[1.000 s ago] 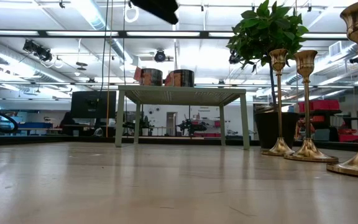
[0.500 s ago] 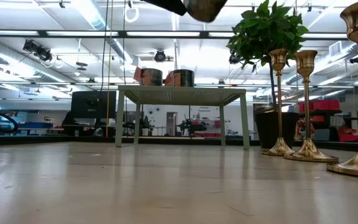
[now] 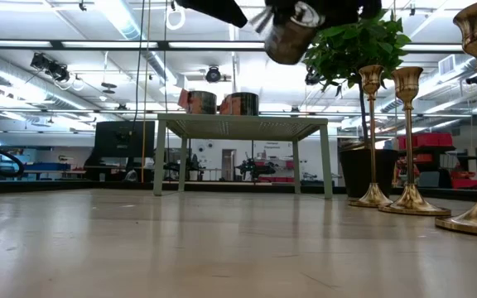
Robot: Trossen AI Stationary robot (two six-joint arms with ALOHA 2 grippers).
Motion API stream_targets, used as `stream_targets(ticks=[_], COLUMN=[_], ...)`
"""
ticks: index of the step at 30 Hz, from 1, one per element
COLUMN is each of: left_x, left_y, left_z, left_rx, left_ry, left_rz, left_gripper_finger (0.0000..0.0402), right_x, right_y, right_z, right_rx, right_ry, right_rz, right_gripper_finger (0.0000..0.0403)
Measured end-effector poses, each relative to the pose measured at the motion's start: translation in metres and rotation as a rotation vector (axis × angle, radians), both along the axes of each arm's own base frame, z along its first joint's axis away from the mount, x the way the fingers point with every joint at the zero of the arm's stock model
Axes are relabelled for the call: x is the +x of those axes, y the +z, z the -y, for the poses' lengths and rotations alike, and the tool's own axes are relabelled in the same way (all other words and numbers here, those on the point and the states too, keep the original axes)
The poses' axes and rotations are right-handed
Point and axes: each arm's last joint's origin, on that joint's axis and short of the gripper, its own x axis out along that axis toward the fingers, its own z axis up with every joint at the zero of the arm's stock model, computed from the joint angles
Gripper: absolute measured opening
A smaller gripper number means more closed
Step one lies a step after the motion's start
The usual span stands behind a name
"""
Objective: Pick & Place candle stick holders
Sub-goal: Put the silver scented candle on the shelf aligned with the other silver scented candles
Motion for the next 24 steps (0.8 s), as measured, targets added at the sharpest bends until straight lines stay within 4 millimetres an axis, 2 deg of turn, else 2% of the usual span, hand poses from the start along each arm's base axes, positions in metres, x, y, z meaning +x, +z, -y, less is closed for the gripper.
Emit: stream_targets(ticks=[11,20,24], left_x=[0.001,0.003,0.003], left_y=[0.002,0.004,0.004], left_z=[0.001,0.002,0.002], left_rx=[-0.011,-0.025,-0.025], left_ry=[-0.002,-0.002,-0.001], left_rz=[0.020,0.047,0.047], left_gripper_finger=[0.0390,0.0390,0.0390], right_x=[0.000,0.000,0.005], right_y=[-0.020,-0.028,-0.029], right_z=[0.061,0.090,0.095], right_rx=[0.001,0.002,0.007], right_ry=[-0.172,-0.255,-0.267], right_rz=[-0.018,-0.047,-0.055], right_gripper_finger=[0.0335,0.0335,0.0335])
